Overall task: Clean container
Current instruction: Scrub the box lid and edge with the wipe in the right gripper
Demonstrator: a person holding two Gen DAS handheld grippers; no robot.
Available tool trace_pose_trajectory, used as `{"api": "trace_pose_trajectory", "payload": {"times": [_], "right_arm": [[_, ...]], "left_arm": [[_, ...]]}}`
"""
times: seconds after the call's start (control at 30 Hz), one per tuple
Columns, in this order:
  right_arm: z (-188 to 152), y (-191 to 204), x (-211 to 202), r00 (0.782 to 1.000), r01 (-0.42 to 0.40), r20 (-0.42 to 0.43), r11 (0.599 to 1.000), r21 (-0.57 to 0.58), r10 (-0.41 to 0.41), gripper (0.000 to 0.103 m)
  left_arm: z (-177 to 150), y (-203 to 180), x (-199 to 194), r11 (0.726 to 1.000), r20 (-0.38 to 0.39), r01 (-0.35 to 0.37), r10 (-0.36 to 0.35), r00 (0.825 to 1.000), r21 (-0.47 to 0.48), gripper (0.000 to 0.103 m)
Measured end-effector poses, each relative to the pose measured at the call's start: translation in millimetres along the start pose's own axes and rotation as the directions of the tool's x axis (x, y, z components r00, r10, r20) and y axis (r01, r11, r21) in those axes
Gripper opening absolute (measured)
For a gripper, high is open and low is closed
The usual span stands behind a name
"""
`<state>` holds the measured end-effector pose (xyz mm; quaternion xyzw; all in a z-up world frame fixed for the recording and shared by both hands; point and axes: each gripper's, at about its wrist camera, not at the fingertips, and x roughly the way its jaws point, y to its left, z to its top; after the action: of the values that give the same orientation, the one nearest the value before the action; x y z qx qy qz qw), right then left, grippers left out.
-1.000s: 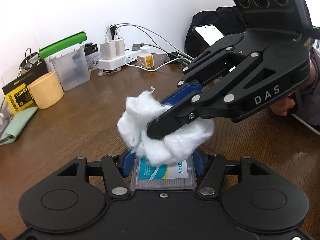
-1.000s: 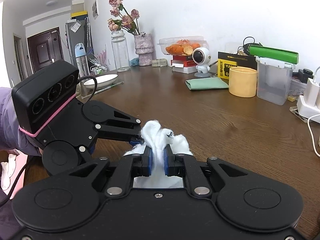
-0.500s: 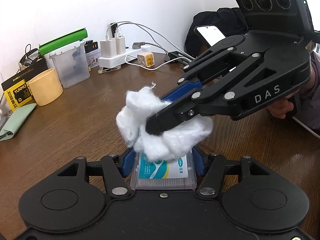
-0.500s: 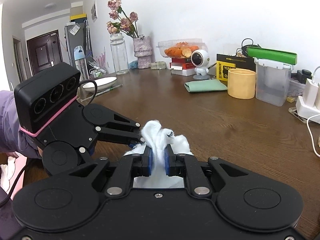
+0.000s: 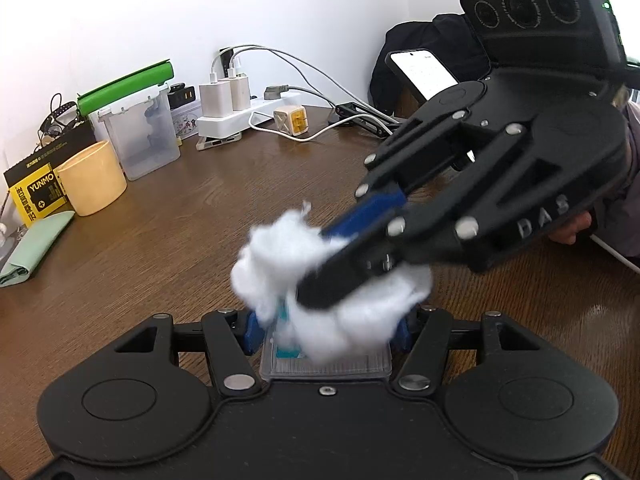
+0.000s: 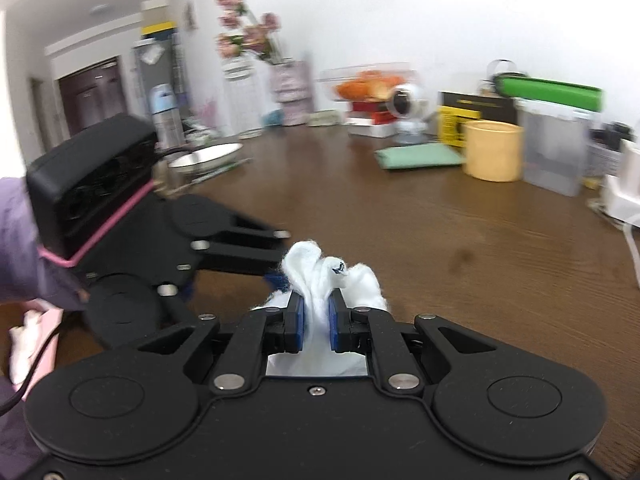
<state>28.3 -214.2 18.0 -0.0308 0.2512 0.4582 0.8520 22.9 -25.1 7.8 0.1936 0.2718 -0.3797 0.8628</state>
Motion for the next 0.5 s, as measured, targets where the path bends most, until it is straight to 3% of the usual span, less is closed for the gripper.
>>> {"api": "trace_pose_trajectory", "payload": {"times": [0.27, 0.5], "right_arm": [[0.3, -19.6, -5.2, 0.993, 0.120, -0.006, 0.990, 0.079, -0.120, 0.013], [2.7, -12.4, -6.0, 0.994, 0.113, -0.022, 0.991, 0.069, -0.111, 0.012]], "left_arm": [[0.1, 0.1, -0.4, 1.000, -0.002, 0.007, -0.007, 1.000, 0.000, 0.058], [0.1, 6.6, 0.6, 0.999, -0.012, 0.016, -0.016, 1.000, -0.029, 0.063]]}}
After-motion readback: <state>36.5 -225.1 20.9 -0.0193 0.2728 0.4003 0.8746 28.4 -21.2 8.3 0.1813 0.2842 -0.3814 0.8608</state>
